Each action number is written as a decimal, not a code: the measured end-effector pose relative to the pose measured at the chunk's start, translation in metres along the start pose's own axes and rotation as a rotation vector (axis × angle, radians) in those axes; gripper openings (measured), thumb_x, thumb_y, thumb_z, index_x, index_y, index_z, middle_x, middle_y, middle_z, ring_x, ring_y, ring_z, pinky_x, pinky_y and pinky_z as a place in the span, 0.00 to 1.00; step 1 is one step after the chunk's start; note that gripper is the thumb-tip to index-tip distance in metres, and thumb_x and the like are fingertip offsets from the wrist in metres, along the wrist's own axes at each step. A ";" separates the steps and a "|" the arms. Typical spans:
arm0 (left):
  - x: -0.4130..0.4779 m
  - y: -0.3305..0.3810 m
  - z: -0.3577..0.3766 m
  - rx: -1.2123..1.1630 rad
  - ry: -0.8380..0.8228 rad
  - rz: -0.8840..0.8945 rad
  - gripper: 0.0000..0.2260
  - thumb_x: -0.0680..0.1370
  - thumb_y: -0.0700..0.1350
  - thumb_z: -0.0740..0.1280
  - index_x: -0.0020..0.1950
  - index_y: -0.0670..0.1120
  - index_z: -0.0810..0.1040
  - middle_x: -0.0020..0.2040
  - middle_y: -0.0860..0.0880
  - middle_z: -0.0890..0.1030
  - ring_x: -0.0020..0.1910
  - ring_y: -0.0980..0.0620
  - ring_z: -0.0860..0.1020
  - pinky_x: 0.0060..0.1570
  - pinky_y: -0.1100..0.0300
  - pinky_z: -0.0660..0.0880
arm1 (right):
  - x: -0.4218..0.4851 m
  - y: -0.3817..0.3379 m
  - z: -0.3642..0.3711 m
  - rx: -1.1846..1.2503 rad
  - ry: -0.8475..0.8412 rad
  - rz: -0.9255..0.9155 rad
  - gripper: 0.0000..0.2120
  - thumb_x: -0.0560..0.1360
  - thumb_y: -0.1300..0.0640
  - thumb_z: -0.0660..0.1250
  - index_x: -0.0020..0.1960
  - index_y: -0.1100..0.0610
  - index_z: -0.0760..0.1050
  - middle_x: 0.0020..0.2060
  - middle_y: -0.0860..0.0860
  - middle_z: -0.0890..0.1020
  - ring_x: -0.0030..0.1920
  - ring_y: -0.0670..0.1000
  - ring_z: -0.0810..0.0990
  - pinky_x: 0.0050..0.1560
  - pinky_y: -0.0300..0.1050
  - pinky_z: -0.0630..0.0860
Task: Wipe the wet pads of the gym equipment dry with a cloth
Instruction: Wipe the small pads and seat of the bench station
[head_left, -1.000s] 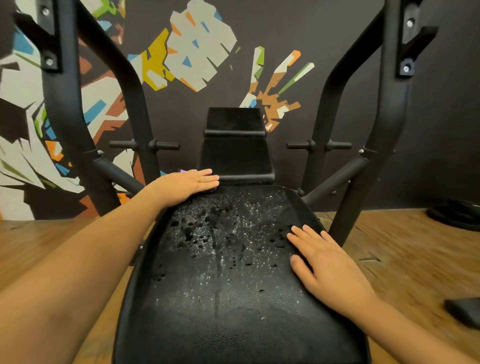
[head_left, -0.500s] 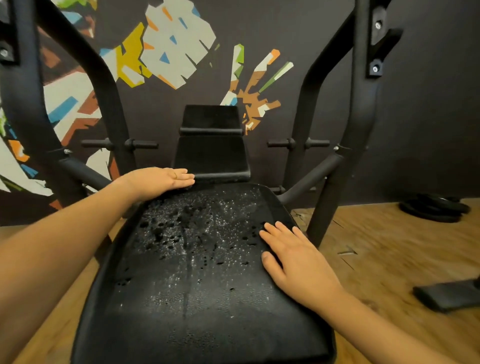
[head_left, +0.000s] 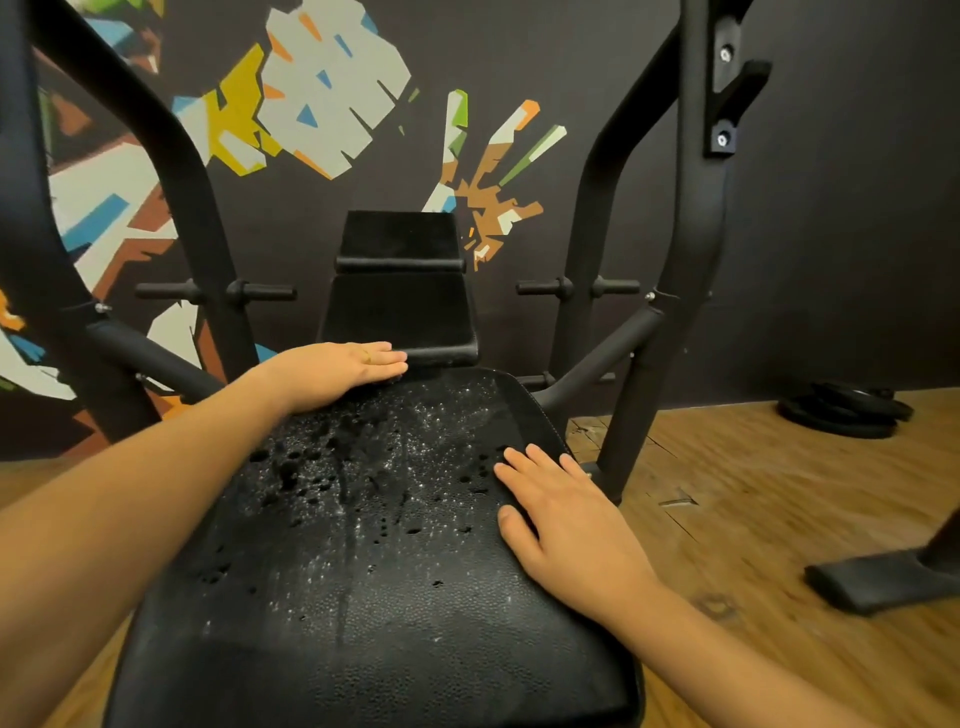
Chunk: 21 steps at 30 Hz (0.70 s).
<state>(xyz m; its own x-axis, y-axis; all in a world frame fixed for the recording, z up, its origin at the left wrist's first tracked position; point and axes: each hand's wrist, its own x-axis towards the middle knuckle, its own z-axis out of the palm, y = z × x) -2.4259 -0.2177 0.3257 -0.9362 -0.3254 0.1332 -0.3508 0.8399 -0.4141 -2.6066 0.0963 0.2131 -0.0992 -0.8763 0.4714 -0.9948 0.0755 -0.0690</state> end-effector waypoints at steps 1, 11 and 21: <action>0.005 0.005 -0.002 -0.008 0.007 0.010 0.40 0.79 0.26 0.56 0.82 0.59 0.48 0.83 0.57 0.49 0.81 0.55 0.50 0.78 0.56 0.54 | 0.000 0.000 0.000 -0.003 -0.002 -0.001 0.26 0.85 0.43 0.50 0.81 0.47 0.57 0.81 0.42 0.56 0.81 0.44 0.47 0.77 0.41 0.37; 0.080 0.100 -0.027 -0.050 0.144 0.096 0.38 0.79 0.26 0.58 0.83 0.53 0.53 0.83 0.54 0.52 0.82 0.53 0.50 0.78 0.52 0.56 | 0.000 0.000 -0.002 -0.014 -0.013 0.000 0.26 0.85 0.43 0.49 0.82 0.46 0.56 0.81 0.42 0.55 0.81 0.44 0.47 0.78 0.41 0.37; -0.038 -0.012 0.012 -0.141 0.034 -0.141 0.37 0.79 0.27 0.56 0.81 0.57 0.55 0.82 0.53 0.56 0.81 0.51 0.55 0.79 0.53 0.54 | 0.000 0.003 -0.001 -0.013 -0.018 -0.005 0.26 0.85 0.42 0.48 0.81 0.45 0.56 0.81 0.41 0.55 0.80 0.42 0.46 0.77 0.40 0.37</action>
<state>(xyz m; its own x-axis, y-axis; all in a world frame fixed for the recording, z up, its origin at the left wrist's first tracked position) -2.3860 -0.2207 0.3144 -0.8769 -0.4313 0.2120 -0.4760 0.8403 -0.2595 -2.6093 0.0975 0.2139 -0.0943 -0.8850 0.4560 -0.9954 0.0776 -0.0553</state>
